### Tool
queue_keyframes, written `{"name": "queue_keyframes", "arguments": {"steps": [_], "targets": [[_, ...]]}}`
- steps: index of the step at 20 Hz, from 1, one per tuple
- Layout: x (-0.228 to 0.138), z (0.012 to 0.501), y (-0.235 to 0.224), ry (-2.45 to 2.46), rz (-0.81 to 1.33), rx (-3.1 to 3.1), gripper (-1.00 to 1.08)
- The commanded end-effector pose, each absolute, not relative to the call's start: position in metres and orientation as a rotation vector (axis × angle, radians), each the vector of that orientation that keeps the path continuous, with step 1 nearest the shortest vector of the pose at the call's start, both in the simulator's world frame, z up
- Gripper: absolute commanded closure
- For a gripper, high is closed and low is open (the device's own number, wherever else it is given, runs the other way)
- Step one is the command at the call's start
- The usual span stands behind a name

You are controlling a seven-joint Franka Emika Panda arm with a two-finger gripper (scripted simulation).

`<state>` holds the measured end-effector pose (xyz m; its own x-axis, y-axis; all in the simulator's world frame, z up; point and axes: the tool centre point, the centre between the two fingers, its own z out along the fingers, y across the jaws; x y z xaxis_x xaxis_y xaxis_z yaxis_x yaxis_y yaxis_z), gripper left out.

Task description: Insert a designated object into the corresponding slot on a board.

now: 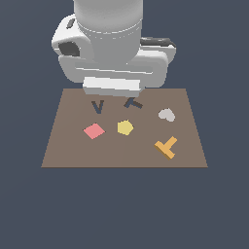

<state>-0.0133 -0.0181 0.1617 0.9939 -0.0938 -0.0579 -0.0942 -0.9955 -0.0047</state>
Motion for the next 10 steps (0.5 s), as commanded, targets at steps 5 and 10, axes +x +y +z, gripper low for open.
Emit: {"name": "queue_keyframes", "arguments": {"steps": [5, 10], "targets": [[-0.013, 0.16, -0.016, 0.16, 0.089, -3.129, -0.92], [-0.011, 0.155, -0.008, 0.209, 0.086, -3.126, -0.92]]}}
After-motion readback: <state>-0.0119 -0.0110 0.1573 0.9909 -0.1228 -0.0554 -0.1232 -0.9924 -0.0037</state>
